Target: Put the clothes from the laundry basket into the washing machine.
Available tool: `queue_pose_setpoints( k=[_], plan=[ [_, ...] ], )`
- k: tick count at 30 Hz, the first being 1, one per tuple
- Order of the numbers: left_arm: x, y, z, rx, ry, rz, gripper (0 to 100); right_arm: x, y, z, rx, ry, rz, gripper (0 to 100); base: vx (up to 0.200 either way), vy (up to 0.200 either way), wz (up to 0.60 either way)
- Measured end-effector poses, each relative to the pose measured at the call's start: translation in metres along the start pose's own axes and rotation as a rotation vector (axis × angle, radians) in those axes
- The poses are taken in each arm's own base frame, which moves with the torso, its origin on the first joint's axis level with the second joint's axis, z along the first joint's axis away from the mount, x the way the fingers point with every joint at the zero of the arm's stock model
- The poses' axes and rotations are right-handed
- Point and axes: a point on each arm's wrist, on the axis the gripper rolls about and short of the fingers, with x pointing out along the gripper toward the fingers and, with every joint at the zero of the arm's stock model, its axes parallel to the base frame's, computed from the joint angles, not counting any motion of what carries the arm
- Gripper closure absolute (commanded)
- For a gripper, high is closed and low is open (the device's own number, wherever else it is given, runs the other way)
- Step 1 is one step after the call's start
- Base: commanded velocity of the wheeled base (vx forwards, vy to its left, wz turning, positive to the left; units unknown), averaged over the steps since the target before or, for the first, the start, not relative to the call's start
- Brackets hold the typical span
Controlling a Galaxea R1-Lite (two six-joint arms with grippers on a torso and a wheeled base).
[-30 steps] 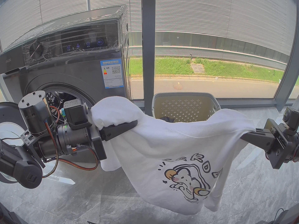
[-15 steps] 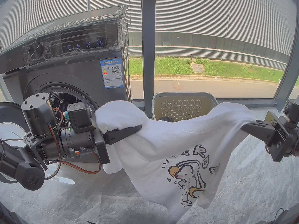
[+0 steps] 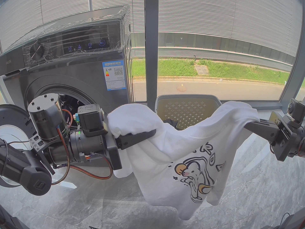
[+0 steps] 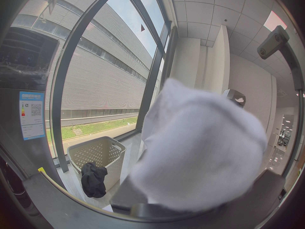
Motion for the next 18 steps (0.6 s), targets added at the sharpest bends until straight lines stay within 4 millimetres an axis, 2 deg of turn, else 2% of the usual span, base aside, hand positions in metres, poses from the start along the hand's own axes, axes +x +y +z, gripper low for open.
queue_pose_setpoints(
  k=[9,18],
  plan=[
    [0.014,0.002,-0.008,-0.016,0.02,-0.022,100,-0.007,-0.006,-0.001,0.005,-0.001,-0.046,100,0.0,0.0,0.0],
    [0.018,0.004,-0.013,-0.026,0.032,-0.03,100,-0.008,-0.006,-0.002,0.005,-0.002,-0.054,100,0.0,0.0,0.0]
  ],
)
